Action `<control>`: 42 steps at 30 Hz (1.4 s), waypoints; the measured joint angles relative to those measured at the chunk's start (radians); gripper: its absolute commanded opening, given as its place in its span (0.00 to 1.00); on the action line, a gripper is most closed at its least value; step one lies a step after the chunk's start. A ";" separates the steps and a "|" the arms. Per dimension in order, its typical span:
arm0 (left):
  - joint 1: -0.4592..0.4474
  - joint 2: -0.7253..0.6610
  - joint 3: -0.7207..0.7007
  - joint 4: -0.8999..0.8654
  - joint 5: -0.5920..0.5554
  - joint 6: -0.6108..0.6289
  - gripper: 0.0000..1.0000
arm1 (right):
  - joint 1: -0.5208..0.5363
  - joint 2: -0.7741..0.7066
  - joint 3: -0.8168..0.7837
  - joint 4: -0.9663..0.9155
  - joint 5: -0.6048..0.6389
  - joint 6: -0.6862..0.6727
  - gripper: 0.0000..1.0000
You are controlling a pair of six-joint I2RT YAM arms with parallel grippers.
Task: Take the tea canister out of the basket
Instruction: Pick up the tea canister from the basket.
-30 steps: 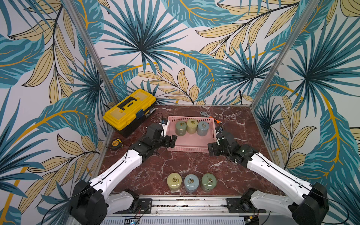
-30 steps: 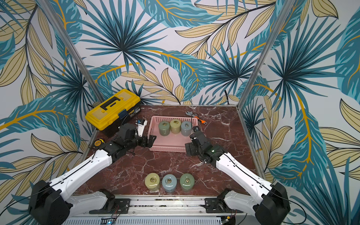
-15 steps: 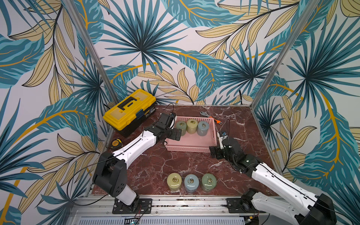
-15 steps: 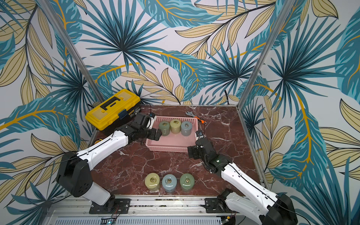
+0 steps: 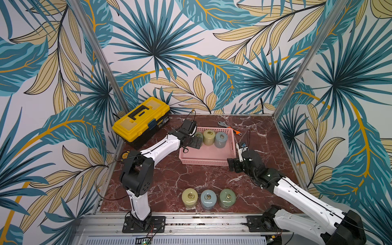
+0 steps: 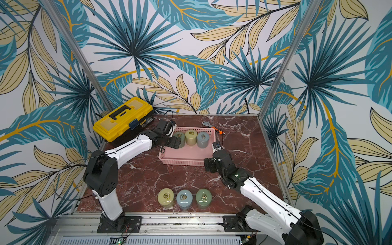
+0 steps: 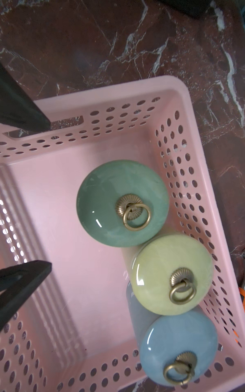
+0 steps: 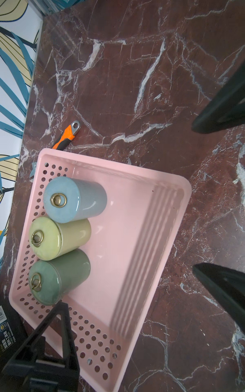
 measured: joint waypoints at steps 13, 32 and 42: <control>0.000 0.132 0.100 0.015 -0.029 0.009 1.00 | 0.000 0.009 0.000 0.000 0.000 0.000 0.99; 0.000 0.237 0.179 0.084 -0.026 0.023 0.90 | 0.000 0.030 0.000 0.003 0.001 0.000 0.99; -0.001 0.253 0.187 0.092 -0.026 0.026 0.71 | 0.000 0.035 0.000 0.004 0.000 0.000 0.99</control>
